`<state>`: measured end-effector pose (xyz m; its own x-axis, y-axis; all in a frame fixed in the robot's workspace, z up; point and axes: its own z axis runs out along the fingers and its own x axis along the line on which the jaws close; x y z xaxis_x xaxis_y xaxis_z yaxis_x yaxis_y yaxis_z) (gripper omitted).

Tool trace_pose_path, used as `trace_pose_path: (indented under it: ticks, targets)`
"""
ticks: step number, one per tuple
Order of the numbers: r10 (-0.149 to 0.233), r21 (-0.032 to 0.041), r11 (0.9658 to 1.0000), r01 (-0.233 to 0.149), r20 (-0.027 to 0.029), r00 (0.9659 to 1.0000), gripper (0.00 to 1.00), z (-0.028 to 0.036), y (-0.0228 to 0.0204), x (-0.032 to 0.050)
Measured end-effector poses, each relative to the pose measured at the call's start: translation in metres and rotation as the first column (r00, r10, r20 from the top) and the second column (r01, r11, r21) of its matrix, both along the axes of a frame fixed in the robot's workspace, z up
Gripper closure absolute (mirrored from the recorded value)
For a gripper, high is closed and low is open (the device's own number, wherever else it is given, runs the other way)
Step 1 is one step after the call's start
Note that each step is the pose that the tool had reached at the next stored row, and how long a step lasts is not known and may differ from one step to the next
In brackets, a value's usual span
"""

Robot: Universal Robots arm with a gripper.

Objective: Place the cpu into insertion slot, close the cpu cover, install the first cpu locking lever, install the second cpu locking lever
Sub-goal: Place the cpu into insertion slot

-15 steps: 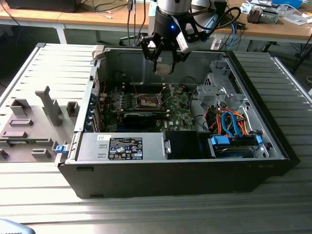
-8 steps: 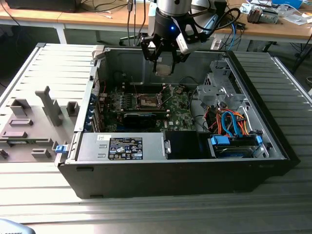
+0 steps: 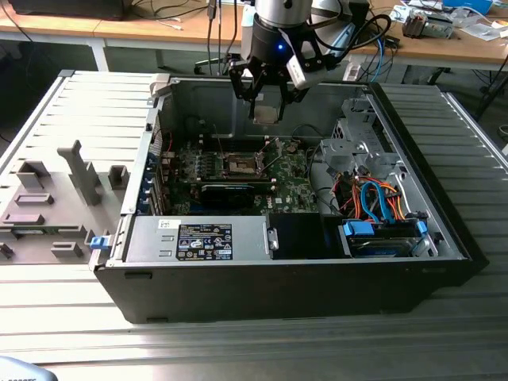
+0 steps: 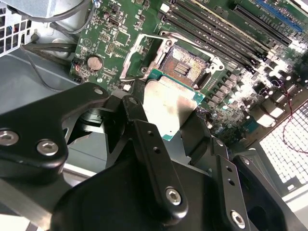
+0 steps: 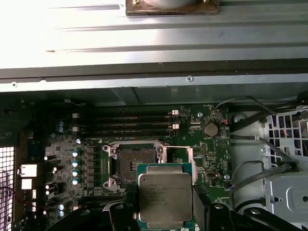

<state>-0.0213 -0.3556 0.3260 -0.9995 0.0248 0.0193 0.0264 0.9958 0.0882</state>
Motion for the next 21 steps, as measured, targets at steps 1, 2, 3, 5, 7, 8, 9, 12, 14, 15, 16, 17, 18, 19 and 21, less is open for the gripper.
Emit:
trace_pose_path:
  ticks: [1, 2, 3, 5, 7, 8, 9, 12, 14, 15, 16, 17, 18, 19, 21]
  targets:
    - [0.000, 0.0000, 1.0000, 0.000, 0.0000, 1.0000, 0.46, -0.0003, 0.0000, 0.0000]
    - [0.000, 0.0000, 1.0000, 0.000, 0.0000, 1.0000, 0.46, -0.0006, 0.0000, 0.0000]
    - [0.000, 0.0000, 1.0000, 0.000, 0.0000, 1.0000, 0.46, -0.0008, 0.0000, 0.0000]
    - [0.000, 0.0000, 1.0000, 0.000, 0.0000, 1.0000, 0.46, -0.0014, 0.0000, 0.0000]
    - [0.000, 0.0000, 1.0000, 0.000, 0.0000, 1.0000, 0.46, -0.0018, 0.0000, 0.0000]
    - [0.000, 0.0000, 1.0000, 0.000, 0.0000, 1.0000, 0.46, -0.0022, 0.0000, 0.0000]
    - [0.000, 0.0000, 1.0000, 0.000, 0.0000, 1.0000, 0.46, -0.0024, 0.0000, 0.0000]
    - [0.000, 0.0000, 1.0000, 0.000, 0.0000, 1.0000, 0.46, -0.0031, 0.0000, 0.0000]
    - [0.000, 0.0000, 1.0000, 0.000, 0.0000, 1.0000, 0.46, -0.0036, 0.0000, 0.0000]
    - [0.000, 0.0000, 1.0000, 0.000, 0.0000, 1.0000, 0.46, -0.0038, 0.0000, 0.0000]
    - [0.000, 0.0000, 1.0000, 0.000, 0.0000, 1.0000, 0.46, -0.0042, 0.0000, 0.0000]
    - [0.000, 0.0001, 1.0000, 0.000, 0.0001, 1.0000, 0.46, -0.0052, 0.0000, 0.0000]
    - [0.000, 0.0001, 1.0000, 0.000, 0.0000, 1.0000, 0.46, -0.0057, 0.0000, 0.0000]
    - [0.000, -0.0001, 1.0000, 0.000, 0.0000, 1.0000, 0.46, -0.0060, 0.0000, 0.0000]
    - [0.000, 0.0000, 1.0000, 0.000, 0.0000, 1.0000, 0.46, -0.0065, 0.0000, 0.0000]
